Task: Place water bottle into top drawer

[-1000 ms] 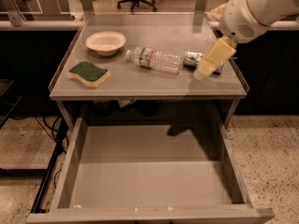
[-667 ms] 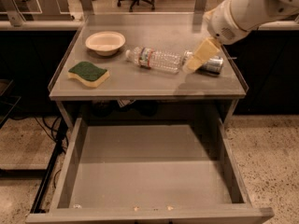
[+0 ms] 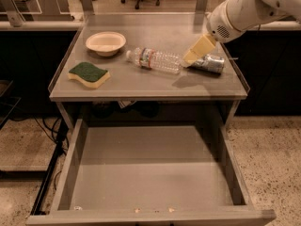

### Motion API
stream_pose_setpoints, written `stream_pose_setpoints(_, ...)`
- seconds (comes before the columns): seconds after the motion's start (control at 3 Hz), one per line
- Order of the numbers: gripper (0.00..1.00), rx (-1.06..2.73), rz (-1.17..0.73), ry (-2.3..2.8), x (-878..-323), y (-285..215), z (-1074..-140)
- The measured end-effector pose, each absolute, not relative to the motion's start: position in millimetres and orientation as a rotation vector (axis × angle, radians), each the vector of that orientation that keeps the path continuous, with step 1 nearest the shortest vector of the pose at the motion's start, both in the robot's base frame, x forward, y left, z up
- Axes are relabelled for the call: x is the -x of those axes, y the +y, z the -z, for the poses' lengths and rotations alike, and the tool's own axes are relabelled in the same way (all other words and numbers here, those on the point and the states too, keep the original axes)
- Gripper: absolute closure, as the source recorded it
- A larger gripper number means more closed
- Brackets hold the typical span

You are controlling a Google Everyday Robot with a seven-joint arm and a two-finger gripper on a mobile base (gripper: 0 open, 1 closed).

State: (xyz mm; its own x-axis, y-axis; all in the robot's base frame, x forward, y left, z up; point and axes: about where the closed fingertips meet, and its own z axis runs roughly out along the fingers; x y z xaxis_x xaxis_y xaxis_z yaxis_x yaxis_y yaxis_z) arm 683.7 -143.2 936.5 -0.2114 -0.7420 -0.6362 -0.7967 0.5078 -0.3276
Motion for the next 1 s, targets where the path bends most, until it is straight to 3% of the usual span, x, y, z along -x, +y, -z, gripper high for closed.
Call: stream_pose_setpoints(1.0, 0.0, 1.344, -0.234, 1.917, -736, -105, -901)
